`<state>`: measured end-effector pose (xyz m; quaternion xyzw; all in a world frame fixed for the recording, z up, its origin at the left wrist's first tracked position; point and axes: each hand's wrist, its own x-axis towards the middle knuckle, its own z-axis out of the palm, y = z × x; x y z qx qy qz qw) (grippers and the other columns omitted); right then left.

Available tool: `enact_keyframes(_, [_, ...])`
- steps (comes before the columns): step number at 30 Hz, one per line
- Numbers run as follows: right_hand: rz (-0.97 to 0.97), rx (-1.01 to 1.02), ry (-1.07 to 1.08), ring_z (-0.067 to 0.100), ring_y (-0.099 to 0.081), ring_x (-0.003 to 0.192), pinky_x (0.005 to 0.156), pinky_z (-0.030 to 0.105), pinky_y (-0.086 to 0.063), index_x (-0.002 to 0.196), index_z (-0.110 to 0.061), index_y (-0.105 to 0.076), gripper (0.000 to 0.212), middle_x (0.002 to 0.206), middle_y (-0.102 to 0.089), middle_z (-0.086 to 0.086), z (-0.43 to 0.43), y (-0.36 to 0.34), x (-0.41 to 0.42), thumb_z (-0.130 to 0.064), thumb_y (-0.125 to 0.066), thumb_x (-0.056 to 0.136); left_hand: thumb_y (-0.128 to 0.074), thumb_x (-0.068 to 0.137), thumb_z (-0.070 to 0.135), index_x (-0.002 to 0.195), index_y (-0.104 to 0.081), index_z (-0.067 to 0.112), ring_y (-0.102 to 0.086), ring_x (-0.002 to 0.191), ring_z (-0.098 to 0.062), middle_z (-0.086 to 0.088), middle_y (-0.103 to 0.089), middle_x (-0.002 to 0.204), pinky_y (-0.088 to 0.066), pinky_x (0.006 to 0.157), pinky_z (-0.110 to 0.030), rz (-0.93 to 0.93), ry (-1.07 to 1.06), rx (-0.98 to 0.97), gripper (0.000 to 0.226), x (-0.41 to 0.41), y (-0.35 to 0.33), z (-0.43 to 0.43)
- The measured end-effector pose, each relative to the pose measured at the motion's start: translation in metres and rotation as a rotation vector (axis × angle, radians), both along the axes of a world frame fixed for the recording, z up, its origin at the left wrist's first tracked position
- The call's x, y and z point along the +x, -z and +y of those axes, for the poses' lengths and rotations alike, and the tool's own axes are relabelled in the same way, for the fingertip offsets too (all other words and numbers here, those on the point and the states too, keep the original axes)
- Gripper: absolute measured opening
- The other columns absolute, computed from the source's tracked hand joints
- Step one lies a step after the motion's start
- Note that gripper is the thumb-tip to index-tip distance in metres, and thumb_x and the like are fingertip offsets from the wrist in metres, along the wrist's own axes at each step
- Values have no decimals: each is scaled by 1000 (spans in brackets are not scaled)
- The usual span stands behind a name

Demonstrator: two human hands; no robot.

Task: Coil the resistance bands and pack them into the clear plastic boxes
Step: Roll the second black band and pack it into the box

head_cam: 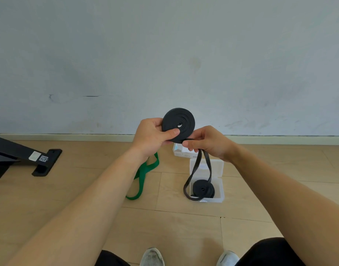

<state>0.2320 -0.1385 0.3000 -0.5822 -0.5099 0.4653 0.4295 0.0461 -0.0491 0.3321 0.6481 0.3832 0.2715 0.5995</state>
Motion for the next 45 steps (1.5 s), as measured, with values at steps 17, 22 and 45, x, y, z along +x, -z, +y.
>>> enact_keyframes(17, [20, -29, 54, 3, -63, 68, 67, 18, -48, 90, -14, -78, 3, 76, -75, -1, 2, 2, -5, -16, -76, 89, -81, 84, 7, 110, -71, 13, -77, 93, -26, -11, -78, 103, -63, 84, -44, 110, 49, 127, 29, -3, -6, 6])
enact_keyframes(22, [49, 9, 78, 5, -55, 64, 67, 16, -45, 73, -13, -75, 19, 72, -71, -2, 0, 2, -7, -23, -76, 88, -79, 84, 2, 106, -70, 13, -77, 89, -23, -10, -78, 99, -62, 71, -29, 91, 89, 71, 25, -4, -18, 7])
enact_keyframes(45, [301, 18, 297, 12, -52, 63, 62, 21, -45, 77, -8, -75, 19, 76, -68, 6, 11, -1, -30, -23, -77, 89, -69, 93, 5, 107, -73, 4, -76, 94, -25, -11, -79, 99, -61, 86, -36, -243, -309, -139, 15, 26, 11, -21])
